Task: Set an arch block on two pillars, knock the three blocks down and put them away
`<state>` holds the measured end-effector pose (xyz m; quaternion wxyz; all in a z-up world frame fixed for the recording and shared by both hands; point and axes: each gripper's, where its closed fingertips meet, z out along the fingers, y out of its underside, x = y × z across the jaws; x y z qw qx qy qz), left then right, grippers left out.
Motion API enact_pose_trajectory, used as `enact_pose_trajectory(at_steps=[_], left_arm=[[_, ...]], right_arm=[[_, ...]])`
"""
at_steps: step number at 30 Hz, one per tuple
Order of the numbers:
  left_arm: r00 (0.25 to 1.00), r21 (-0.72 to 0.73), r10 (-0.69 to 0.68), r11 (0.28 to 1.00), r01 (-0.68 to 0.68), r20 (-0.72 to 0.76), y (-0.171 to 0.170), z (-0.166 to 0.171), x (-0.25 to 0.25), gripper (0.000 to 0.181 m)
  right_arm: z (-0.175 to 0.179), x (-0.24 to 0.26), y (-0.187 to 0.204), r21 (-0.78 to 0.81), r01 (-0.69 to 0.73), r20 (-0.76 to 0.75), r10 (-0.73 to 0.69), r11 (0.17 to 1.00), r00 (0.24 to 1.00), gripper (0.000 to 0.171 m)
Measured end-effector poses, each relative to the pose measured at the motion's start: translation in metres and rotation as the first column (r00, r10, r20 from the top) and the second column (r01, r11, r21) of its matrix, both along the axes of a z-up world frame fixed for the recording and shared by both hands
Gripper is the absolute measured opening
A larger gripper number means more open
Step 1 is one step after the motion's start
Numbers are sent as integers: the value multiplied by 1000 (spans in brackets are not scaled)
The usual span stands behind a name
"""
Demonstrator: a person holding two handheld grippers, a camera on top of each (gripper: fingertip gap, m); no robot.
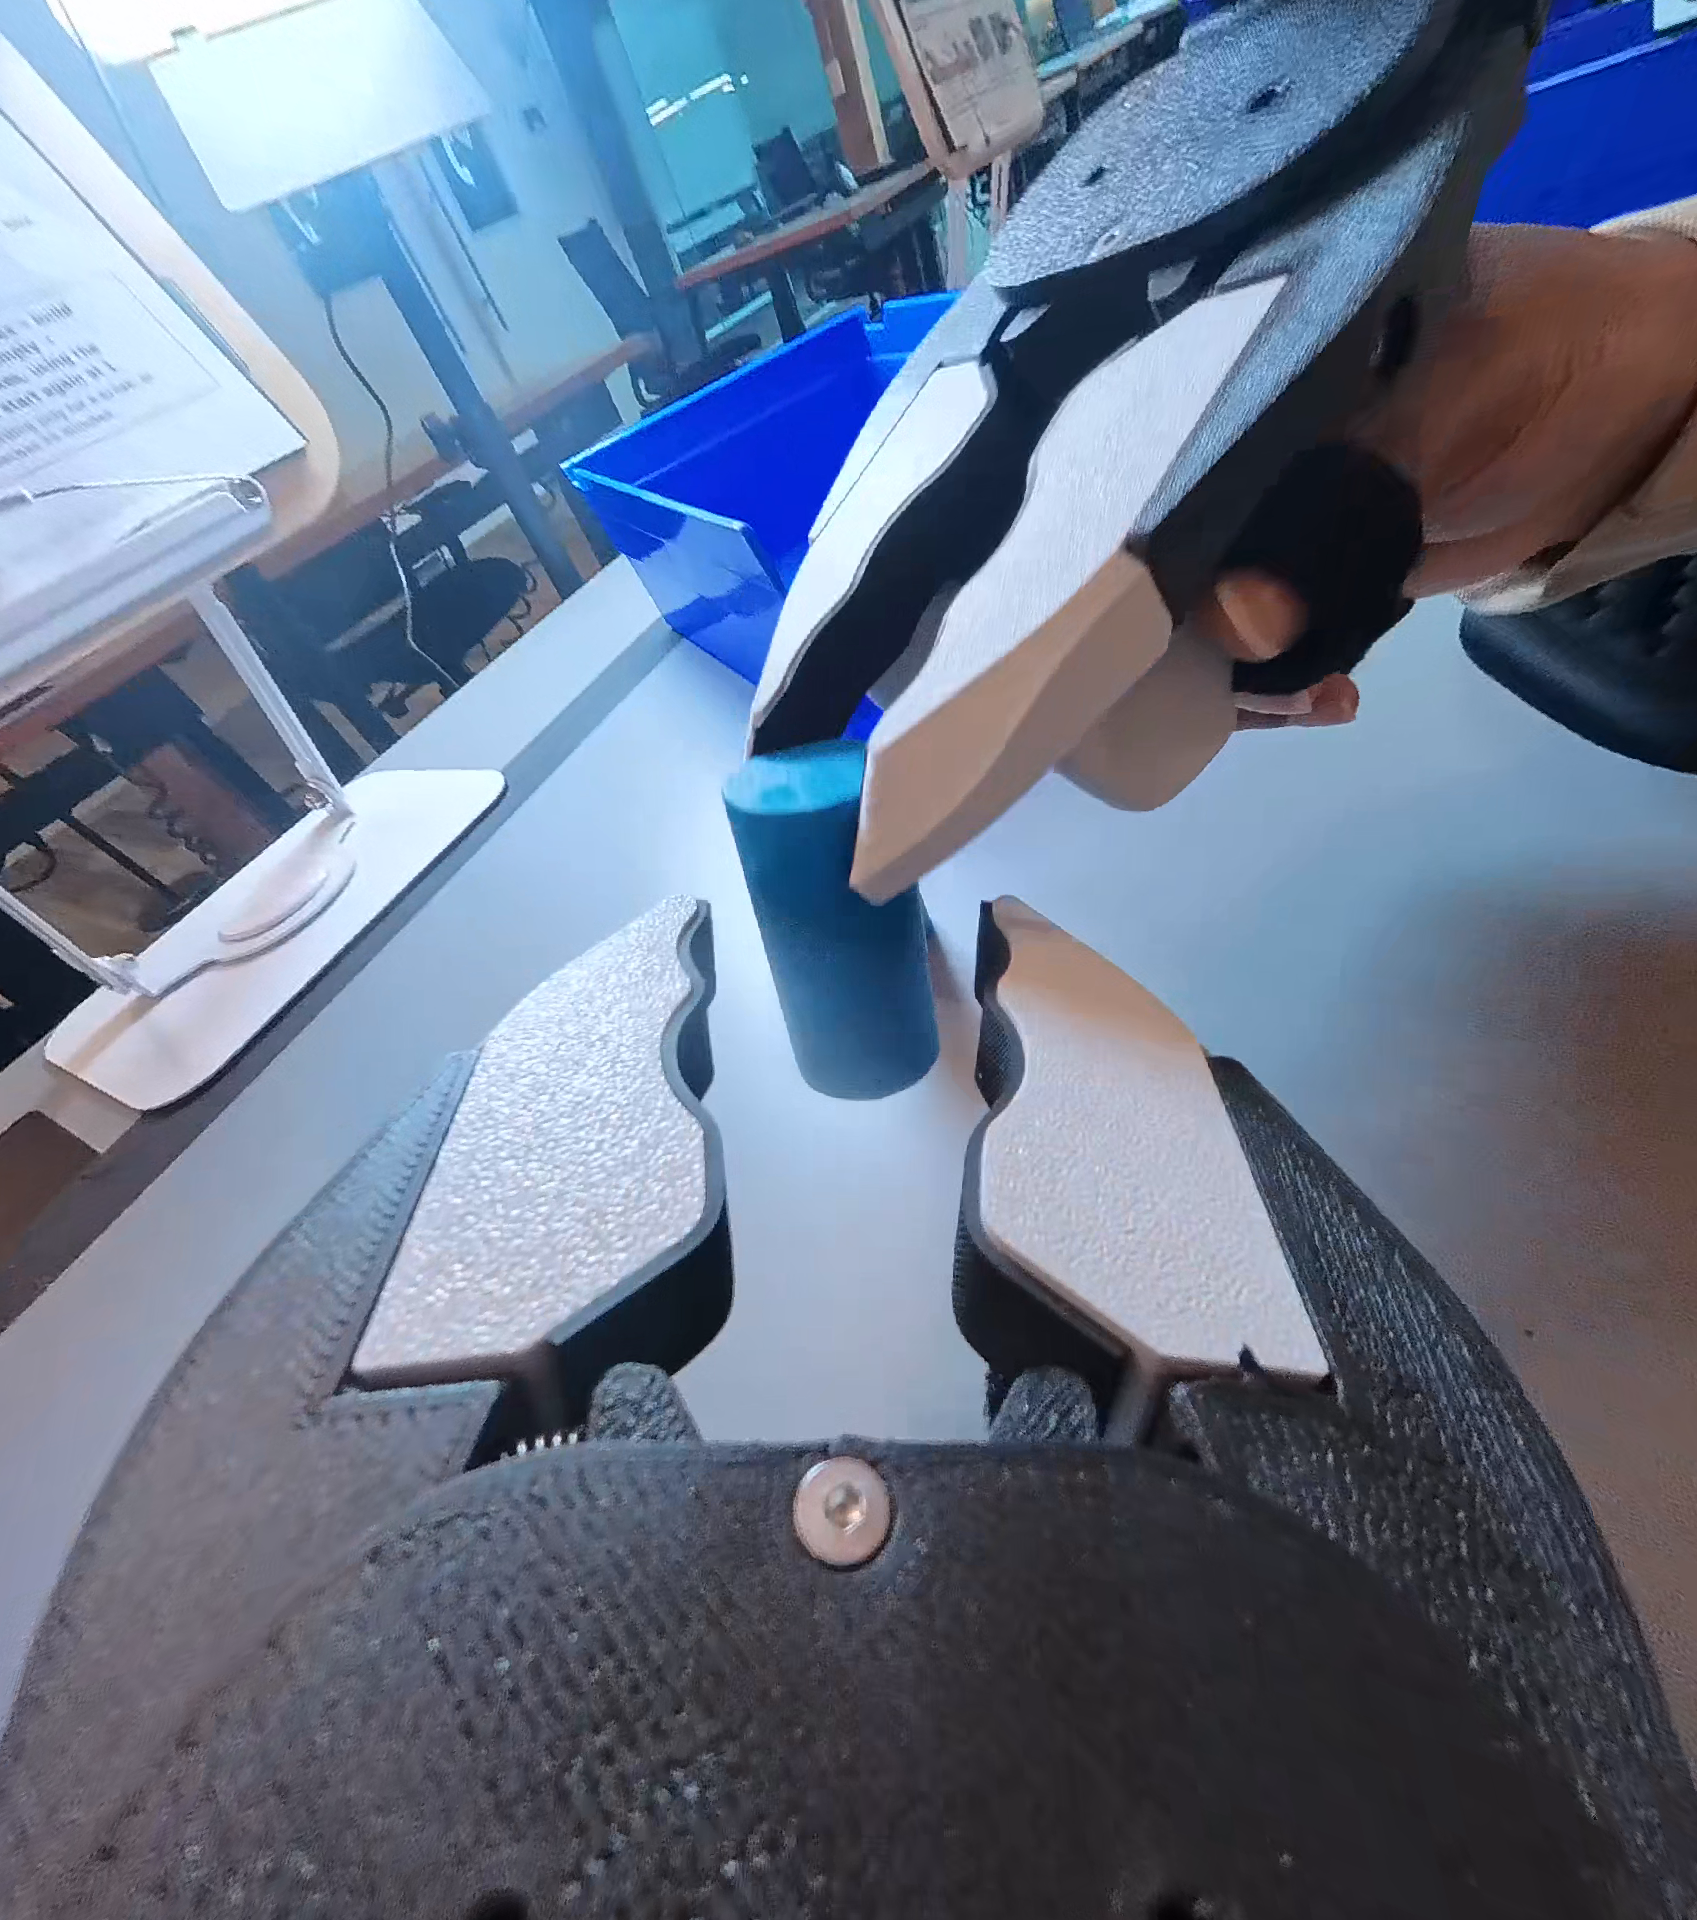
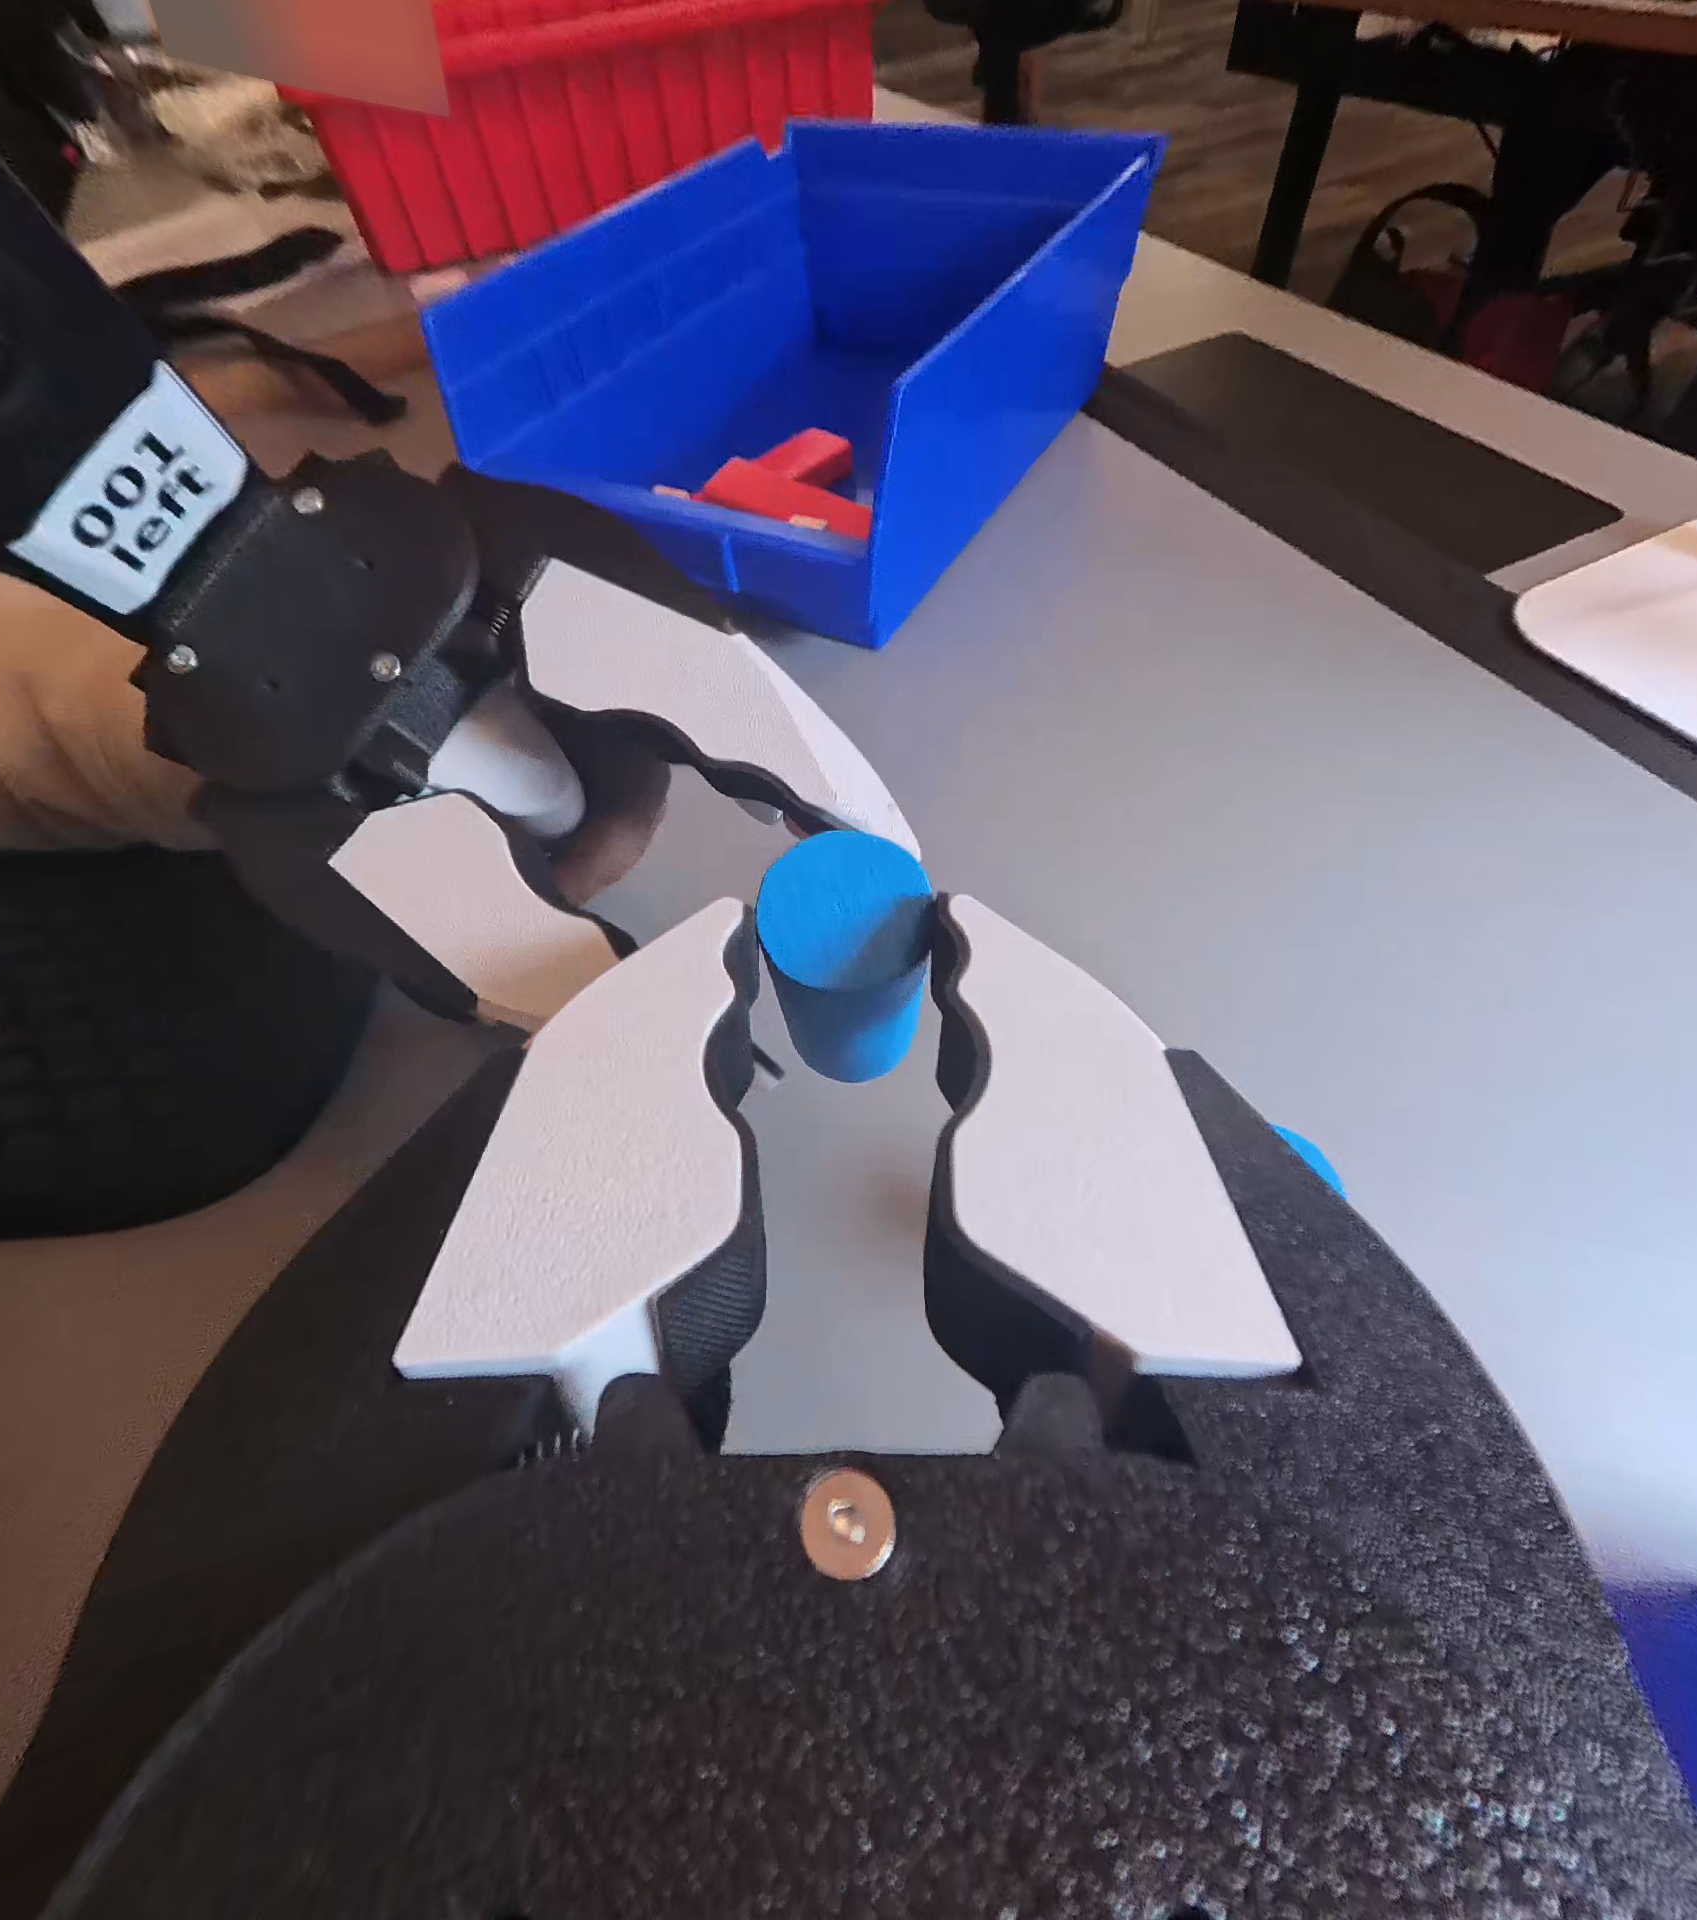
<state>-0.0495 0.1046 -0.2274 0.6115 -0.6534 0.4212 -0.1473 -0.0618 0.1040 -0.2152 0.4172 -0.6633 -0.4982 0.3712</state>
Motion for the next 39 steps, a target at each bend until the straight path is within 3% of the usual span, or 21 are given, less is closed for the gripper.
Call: enact_pose_trajectory(at_steps=[3,6,8,13,17,23,30,39], left_arm=[[998,3,29,1000,-29,-63,2,-7,-2,33],[996,-36,47,998,-50,-72,5,-12,-3,32],[997,-56,60,996,-63,-52,10,-11,-4,32],[994,-245,104,965,-90,44,38,-24,-16,32],[993,-330,115,938,-110,-4,48,-45,-20,32],[989,-306,115,942,-140,-98,45,-50,-24,32],[983,-352,96,925,-145,-155,43,-64,-23,31],[983,-346,86,928,-138,-162,43,-64,-20,31]], right_arm=[[-10,-3,-1,18,12,50,-13,1000,999,32],[-11,-2,4,73,37,75,-43,997,996,33],[7,4,13,126,81,26,-85,989,996,45],[39,48,47,191,187,-19,-187,964,982,45],[6,67,53,126,146,119,-161,981,980,47],[-36,62,53,122,109,271,-139,987,953,50],[-49,61,57,114,133,304,-162,985,939,48],[-58,59,61,108,148,309,-175,983,935,31]])
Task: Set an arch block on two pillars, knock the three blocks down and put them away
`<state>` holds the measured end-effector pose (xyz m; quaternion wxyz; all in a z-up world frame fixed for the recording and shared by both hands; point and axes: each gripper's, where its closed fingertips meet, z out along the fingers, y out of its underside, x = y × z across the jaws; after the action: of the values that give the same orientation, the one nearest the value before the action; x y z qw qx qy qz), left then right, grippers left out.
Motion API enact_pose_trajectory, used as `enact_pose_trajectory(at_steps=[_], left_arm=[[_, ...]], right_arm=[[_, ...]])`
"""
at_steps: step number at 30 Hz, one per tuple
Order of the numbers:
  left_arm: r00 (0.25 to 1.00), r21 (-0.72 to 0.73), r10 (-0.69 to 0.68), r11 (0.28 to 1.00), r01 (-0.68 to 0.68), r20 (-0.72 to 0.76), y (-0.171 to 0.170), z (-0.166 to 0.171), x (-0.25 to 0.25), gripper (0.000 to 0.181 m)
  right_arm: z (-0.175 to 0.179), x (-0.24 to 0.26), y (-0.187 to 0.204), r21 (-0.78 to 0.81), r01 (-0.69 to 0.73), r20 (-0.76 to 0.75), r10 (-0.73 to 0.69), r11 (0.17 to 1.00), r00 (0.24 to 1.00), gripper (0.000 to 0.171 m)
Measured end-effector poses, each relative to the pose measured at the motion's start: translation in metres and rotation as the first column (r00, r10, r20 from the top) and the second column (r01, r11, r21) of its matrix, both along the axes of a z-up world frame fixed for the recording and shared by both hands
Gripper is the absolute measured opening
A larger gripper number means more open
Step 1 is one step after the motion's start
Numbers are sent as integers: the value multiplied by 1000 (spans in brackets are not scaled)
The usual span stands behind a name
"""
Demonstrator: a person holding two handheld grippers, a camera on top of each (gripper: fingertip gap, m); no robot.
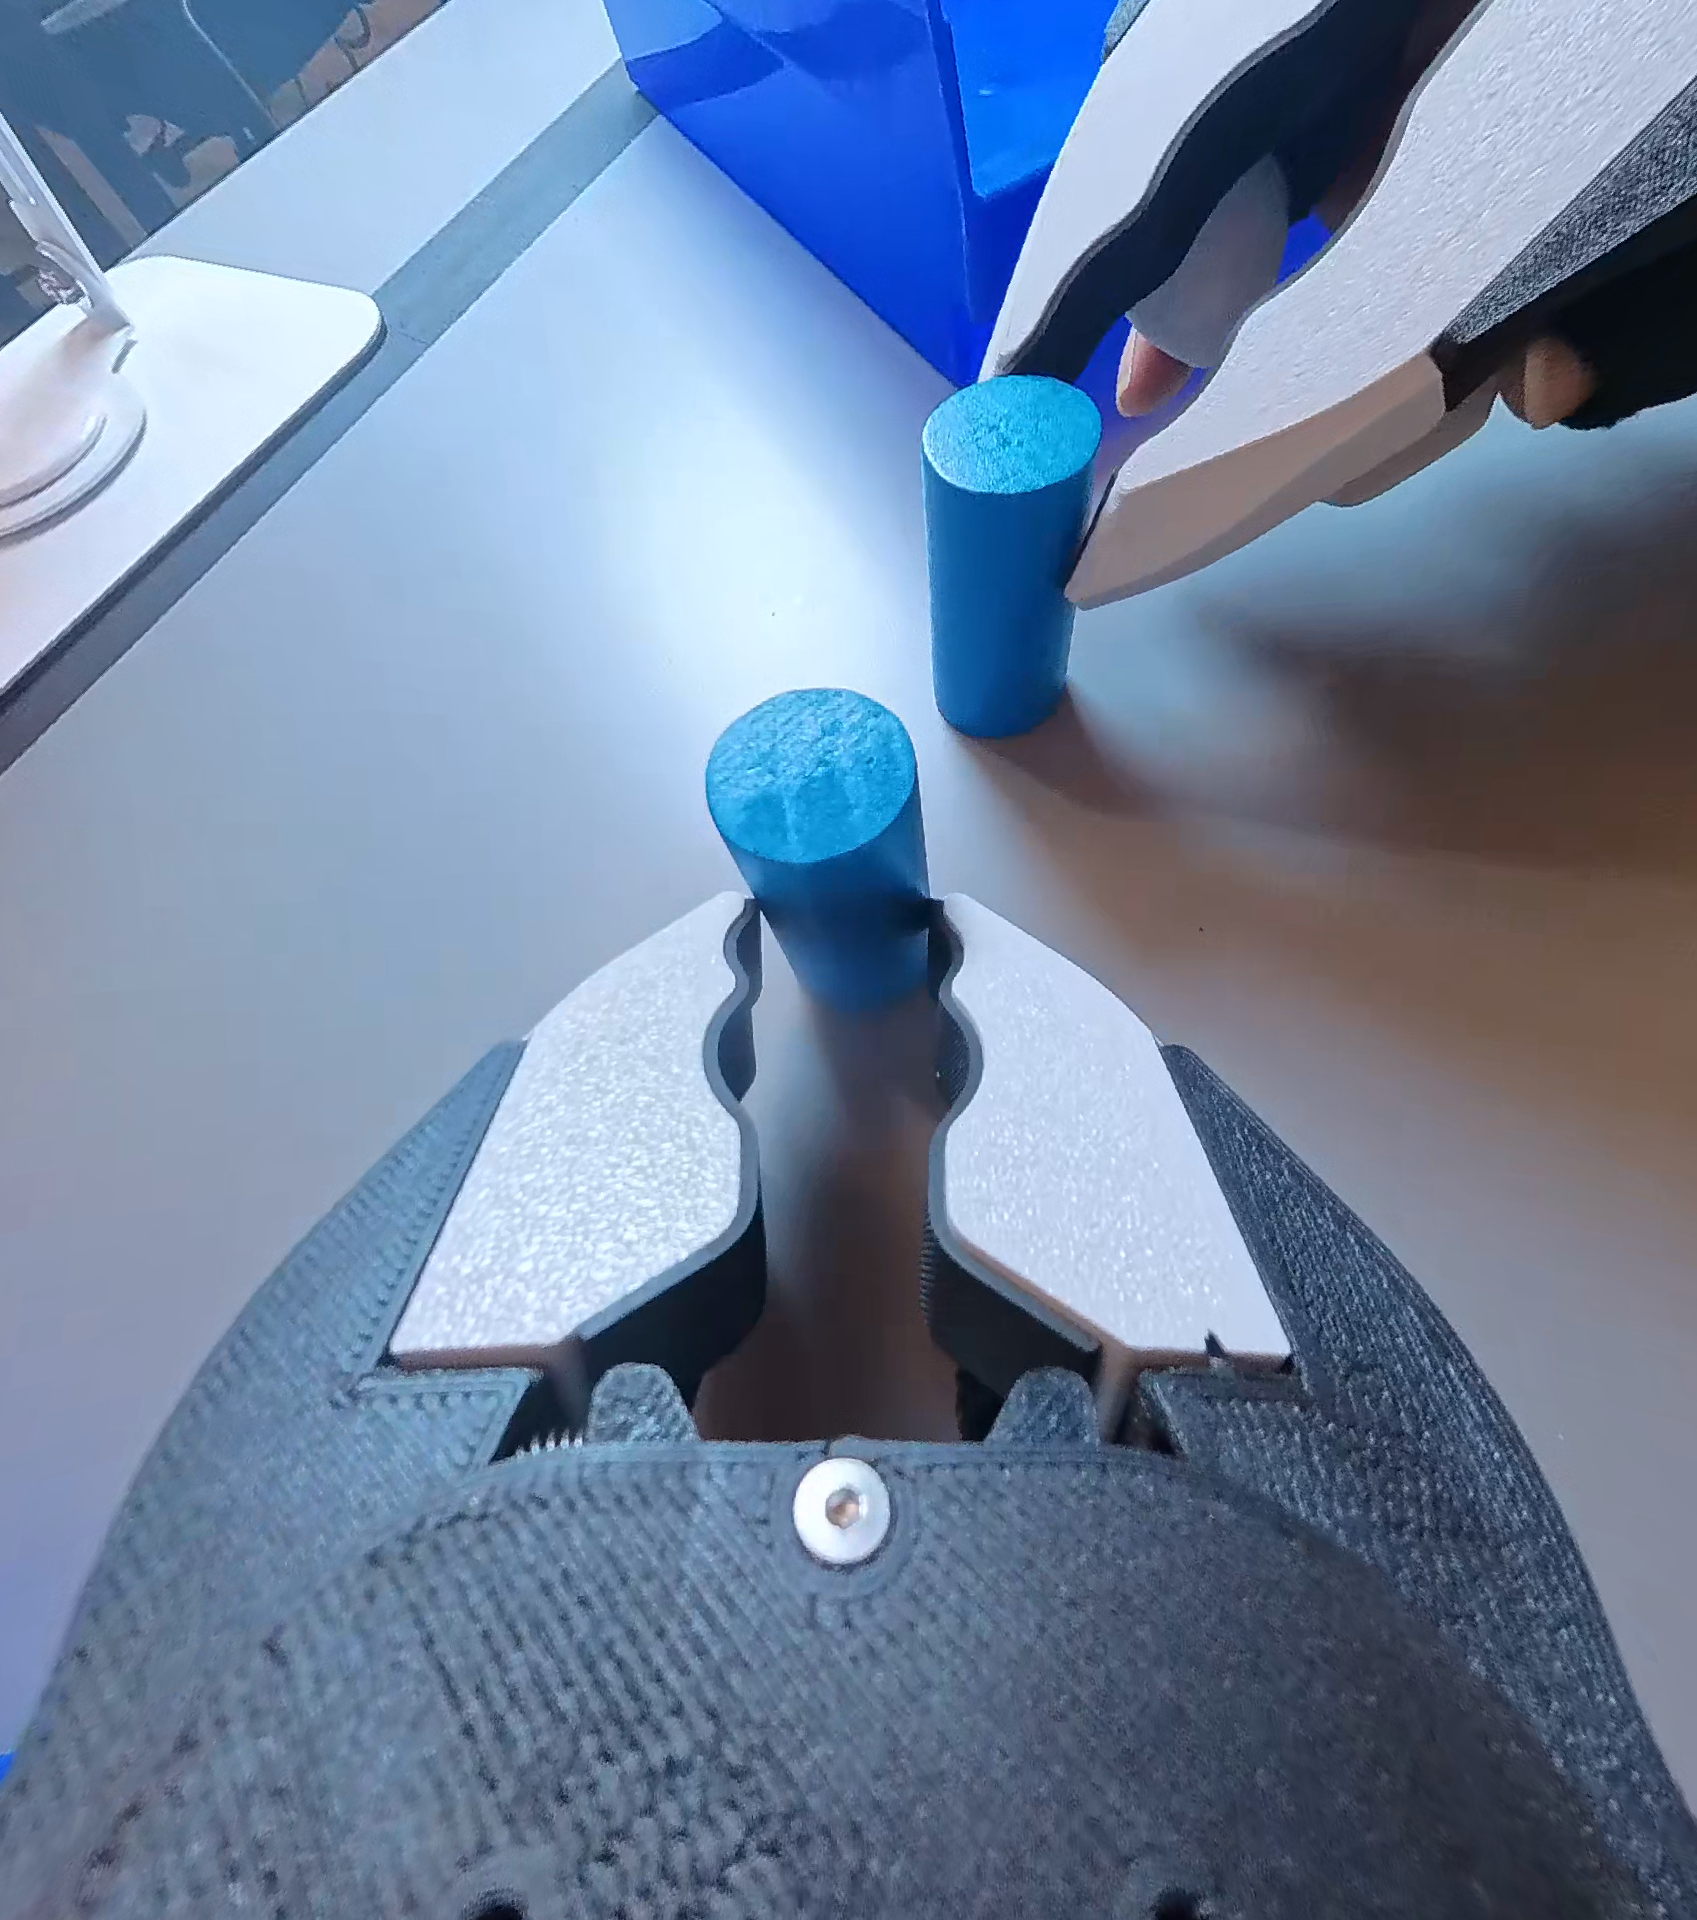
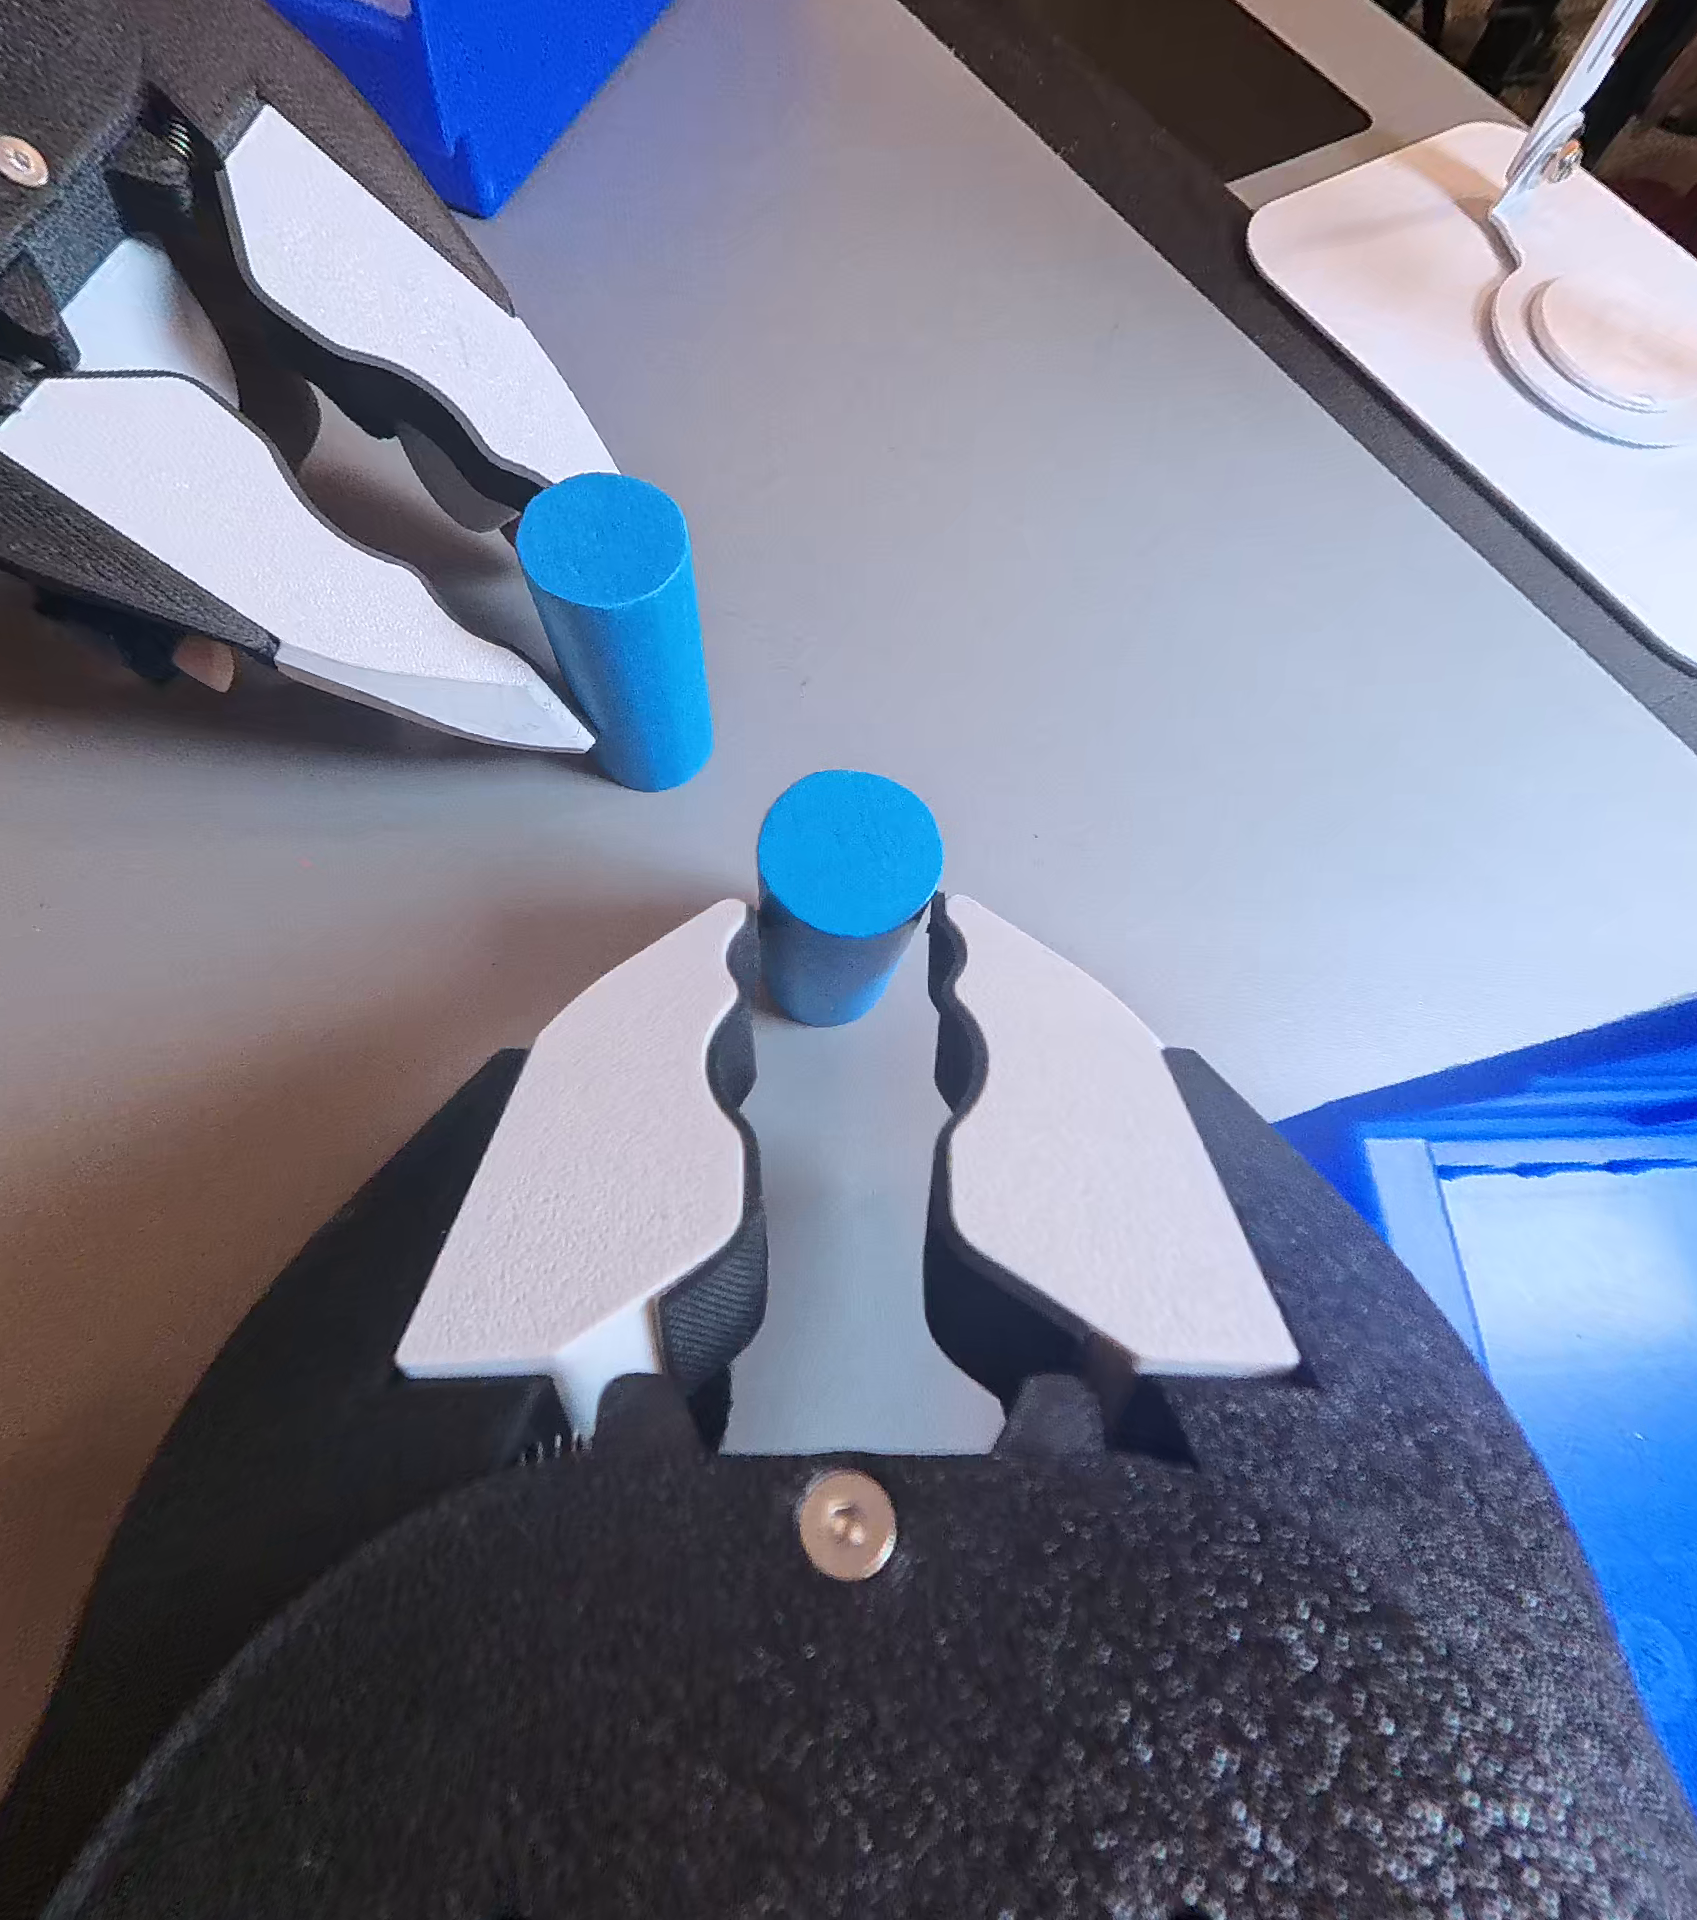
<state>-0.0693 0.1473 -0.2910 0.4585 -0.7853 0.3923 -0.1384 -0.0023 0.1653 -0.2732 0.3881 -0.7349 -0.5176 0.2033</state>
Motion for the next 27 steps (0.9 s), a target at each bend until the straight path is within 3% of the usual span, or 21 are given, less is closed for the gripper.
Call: enact_pose_trajectory(at_steps=[27], left_arm=[[1000,6,-15,1000,15,3,-1,0,4,31]], right_arm=[[-2,-6,-7,-5,-24,-7,24,1000,1000,30]])
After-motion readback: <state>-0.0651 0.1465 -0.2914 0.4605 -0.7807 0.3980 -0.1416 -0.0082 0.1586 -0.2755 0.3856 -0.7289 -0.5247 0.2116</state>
